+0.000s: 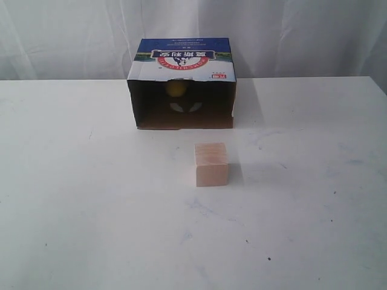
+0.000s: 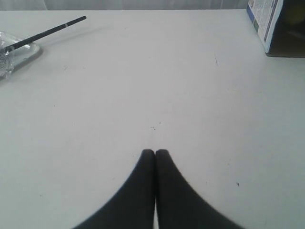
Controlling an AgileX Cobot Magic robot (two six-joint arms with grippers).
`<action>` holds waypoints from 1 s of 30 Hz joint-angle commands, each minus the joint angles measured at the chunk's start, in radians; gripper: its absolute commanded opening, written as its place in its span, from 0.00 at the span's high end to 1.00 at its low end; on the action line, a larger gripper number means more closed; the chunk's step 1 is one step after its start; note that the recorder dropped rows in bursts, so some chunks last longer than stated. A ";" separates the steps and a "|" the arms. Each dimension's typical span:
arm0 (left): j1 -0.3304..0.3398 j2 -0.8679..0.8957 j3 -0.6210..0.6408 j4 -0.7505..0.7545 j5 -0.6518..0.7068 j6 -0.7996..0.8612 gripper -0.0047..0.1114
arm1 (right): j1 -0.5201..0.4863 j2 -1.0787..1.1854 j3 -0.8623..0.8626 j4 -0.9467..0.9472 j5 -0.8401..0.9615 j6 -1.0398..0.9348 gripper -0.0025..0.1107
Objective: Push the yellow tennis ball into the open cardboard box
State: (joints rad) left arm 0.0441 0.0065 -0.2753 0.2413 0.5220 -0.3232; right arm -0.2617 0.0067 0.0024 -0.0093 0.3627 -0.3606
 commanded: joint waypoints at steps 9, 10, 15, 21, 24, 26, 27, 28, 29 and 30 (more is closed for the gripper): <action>-0.016 -0.006 0.270 -0.213 -0.097 -0.017 0.96 | -0.006 -0.007 -0.002 -0.007 -0.005 0.006 0.98; -0.016 -0.006 0.270 -0.220 -0.095 0.027 0.96 | -0.006 -0.007 -0.002 -0.007 -0.005 0.006 0.98; -0.016 -0.006 0.274 -0.271 -0.126 0.145 0.96 | -0.006 -0.007 -0.002 -0.007 -0.005 0.006 0.98; -0.016 -0.006 0.274 -0.265 -0.136 0.145 0.96 | -0.006 -0.007 -0.002 -0.007 -0.005 0.006 0.98; -0.016 -0.006 0.274 -0.265 -0.136 0.145 0.96 | -0.006 -0.007 -0.002 -0.007 -0.005 0.006 0.98; -0.016 -0.006 0.274 -0.265 -0.136 0.145 0.96 | -0.006 -0.007 -0.002 -0.007 -0.005 0.006 0.98; -0.016 -0.006 0.274 -0.265 -0.136 0.145 0.96 | -0.006 -0.007 -0.002 -0.007 -0.005 0.006 0.98; -0.016 -0.006 0.274 -0.265 -0.136 0.145 0.96 | -0.006 -0.007 -0.002 -0.007 -0.005 0.006 0.98; -0.016 -0.006 0.274 -0.265 -0.136 0.145 0.96 | -0.006 -0.007 -0.002 -0.007 -0.005 0.006 0.98; -0.016 -0.006 0.274 -0.265 -0.136 0.145 0.96 | -0.006 -0.007 -0.002 -0.007 -0.005 0.006 0.98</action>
State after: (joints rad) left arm 0.0340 0.0042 -0.0129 -0.0073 0.3601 -0.1798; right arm -0.2617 0.0067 0.0024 -0.0093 0.3650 -0.3588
